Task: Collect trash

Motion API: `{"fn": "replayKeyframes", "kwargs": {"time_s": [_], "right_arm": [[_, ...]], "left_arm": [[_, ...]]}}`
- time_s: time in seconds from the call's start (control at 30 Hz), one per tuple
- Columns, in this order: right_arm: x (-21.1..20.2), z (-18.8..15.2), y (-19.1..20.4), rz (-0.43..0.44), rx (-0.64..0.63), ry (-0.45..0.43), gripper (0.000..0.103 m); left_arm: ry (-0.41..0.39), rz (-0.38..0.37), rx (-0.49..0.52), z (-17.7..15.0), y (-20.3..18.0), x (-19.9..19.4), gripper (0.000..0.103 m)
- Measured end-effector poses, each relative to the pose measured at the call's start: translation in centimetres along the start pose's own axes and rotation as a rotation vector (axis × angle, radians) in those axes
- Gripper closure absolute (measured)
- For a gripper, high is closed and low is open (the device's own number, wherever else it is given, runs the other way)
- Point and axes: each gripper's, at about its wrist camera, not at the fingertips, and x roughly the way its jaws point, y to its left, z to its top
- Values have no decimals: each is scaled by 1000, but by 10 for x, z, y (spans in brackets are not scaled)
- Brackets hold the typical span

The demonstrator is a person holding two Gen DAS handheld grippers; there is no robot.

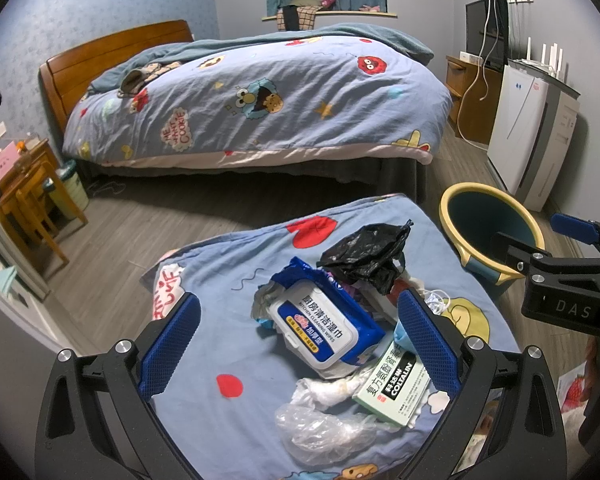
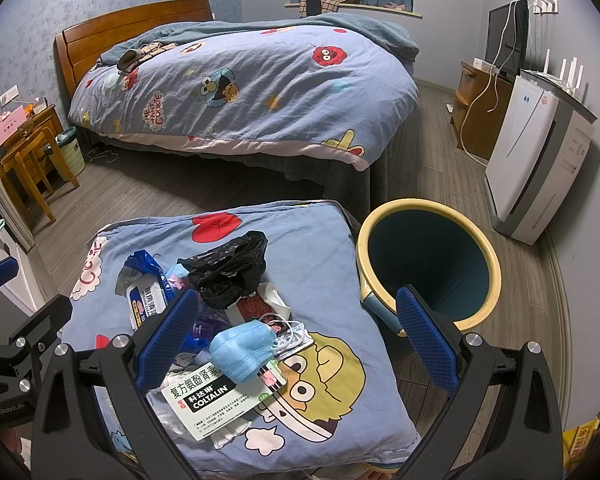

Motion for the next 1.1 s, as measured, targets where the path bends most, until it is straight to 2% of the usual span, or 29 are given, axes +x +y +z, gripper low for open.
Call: {"fn": "replayKeyframes", "kwargs": {"time_s": [0.9,1.1], "right_arm": [[1,0,0,3,8,12,6],[3,2,-8,11,42,38,6]], "left_arm": [[8,0,3,0,0,2,5],[34,-54,-32,-5,9,18,5]]}}
